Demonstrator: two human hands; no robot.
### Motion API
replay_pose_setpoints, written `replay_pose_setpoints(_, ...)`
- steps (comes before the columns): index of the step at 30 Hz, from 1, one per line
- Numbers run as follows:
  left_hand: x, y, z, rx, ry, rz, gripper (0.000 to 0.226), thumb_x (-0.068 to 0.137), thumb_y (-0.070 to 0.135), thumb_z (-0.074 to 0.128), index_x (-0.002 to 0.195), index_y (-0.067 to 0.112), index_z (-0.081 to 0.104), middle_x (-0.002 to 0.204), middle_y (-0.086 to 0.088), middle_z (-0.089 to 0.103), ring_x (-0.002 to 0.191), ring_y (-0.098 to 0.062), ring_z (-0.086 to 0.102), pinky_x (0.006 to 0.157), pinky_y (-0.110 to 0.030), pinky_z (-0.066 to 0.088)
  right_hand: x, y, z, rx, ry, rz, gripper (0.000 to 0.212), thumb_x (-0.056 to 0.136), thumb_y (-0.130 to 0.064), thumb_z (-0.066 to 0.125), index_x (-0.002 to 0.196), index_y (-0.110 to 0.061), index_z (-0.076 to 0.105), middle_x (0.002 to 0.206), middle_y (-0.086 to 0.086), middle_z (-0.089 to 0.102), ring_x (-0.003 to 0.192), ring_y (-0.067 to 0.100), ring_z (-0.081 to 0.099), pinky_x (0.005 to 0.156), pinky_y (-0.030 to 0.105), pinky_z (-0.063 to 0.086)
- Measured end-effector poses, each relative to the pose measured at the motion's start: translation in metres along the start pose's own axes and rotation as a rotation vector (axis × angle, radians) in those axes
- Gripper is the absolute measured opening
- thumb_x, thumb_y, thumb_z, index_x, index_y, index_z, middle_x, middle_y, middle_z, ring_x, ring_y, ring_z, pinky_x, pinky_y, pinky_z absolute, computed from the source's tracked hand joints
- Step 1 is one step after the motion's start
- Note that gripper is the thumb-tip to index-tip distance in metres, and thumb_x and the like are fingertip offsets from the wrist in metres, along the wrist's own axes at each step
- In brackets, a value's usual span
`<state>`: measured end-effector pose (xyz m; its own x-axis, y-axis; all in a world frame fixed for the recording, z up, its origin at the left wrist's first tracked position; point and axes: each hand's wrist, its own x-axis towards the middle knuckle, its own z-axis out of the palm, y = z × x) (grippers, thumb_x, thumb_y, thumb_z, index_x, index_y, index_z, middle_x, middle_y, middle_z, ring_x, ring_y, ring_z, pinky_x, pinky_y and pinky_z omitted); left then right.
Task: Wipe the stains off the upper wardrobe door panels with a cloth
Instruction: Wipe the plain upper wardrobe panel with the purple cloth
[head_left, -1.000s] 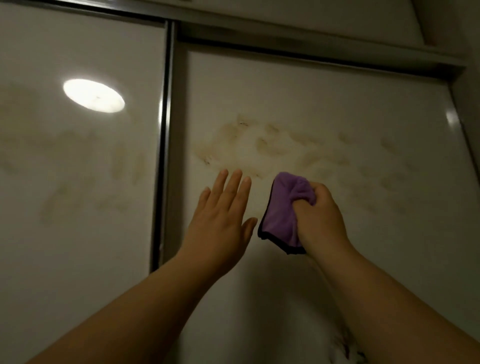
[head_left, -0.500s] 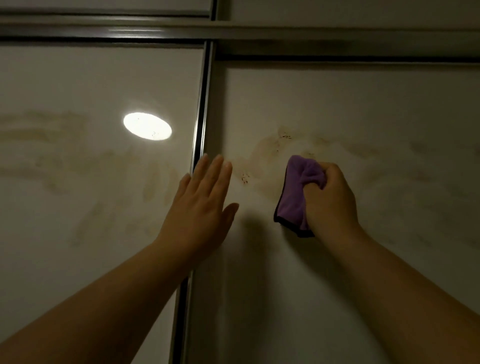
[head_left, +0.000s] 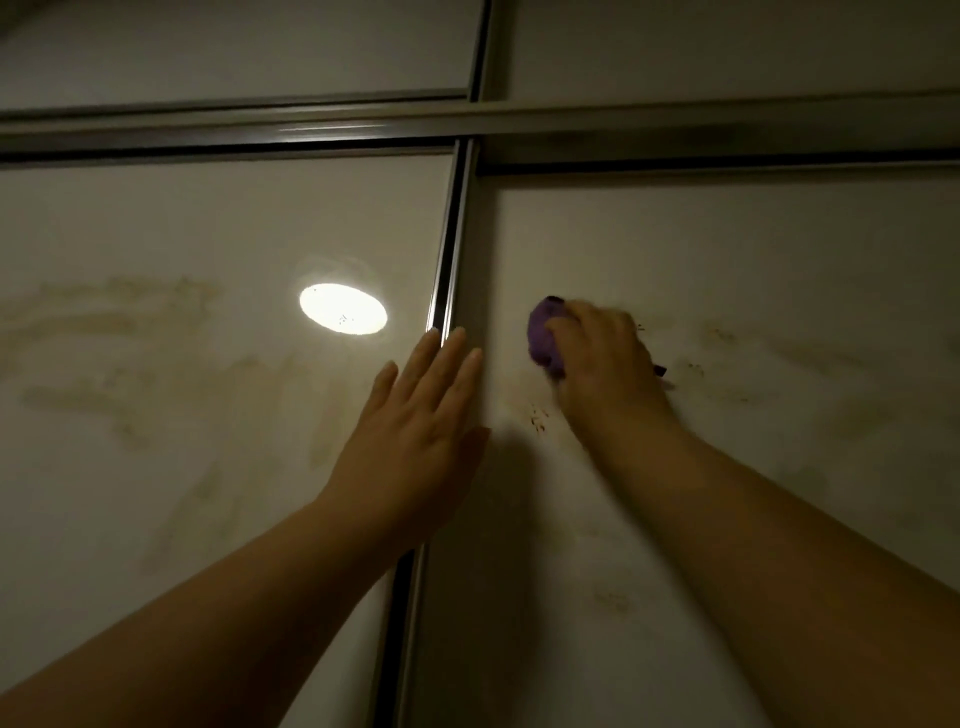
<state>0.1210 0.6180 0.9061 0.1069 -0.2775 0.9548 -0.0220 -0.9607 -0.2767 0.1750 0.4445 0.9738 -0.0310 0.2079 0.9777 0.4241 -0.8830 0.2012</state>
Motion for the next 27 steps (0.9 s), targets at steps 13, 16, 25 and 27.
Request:
replay_pose_setpoints(13, 0.001, -0.012, 0.014, -0.048, 0.042, 0.048, 0.069, 0.084, 0.046, 0.003, 0.145, 0.019, 0.018, 0.154, -0.005, 0.001, 0.139, -0.019, -0.01, 0.111, -0.04, -0.003, -0.006, -0.002, 0.028, 0.065, -0.019, -0.148, 0.053, 0.086, -0.048, 0.043, 0.134, -0.026, 0.046, 0.146, 0.003, 0.036, 0.124, 0.025, 0.031, 0.105, 0.037, 0.025)
replay_pose_setpoints(16, 0.001, -0.009, 0.016, -0.064, 0.058, 0.044, 0.063, 0.088, 0.043, 0.006, 0.145, 0.019, 0.018, 0.154, -0.005, 0.003, 0.139, -0.018, -0.009, 0.112, -0.041, -0.001, -0.029, -0.005, 0.031, 0.135, 0.026, -0.224, 0.038, 0.09, -0.035, 0.05, 0.128, -0.028, 0.053, 0.139, -0.003, 0.042, 0.119, 0.018, 0.032, 0.1, 0.029, 0.026)
replay_pose_setpoints(25, -0.002, -0.015, 0.012, -0.037, 0.03, 0.036, 0.062, 0.084, 0.03, 0.008, 0.144, 0.018, 0.004, 0.153, -0.002, -0.01, 0.137, -0.017, -0.018, 0.112, -0.04, -0.005, 0.019, 0.014, 0.026, 0.011, 0.075, -0.05, 0.039, 0.093, -0.029, 0.047, 0.128, -0.013, 0.053, 0.141, 0.012, 0.043, 0.117, 0.037, 0.04, 0.099, 0.032, 0.019)
replay_pose_setpoints(27, -0.003, -0.016, 0.015, -0.062, 0.067, 0.053, 0.065, 0.082, 0.032, 0.007, 0.144, 0.014, 0.016, 0.153, -0.004, 0.002, 0.139, -0.018, -0.008, 0.112, -0.041, -0.001, 0.018, -0.003, 0.03, 0.038, 0.055, -0.081, 0.039, 0.093, -0.027, 0.05, 0.13, -0.014, 0.052, 0.144, 0.01, 0.04, 0.121, 0.035, 0.037, 0.1, 0.031, 0.018)
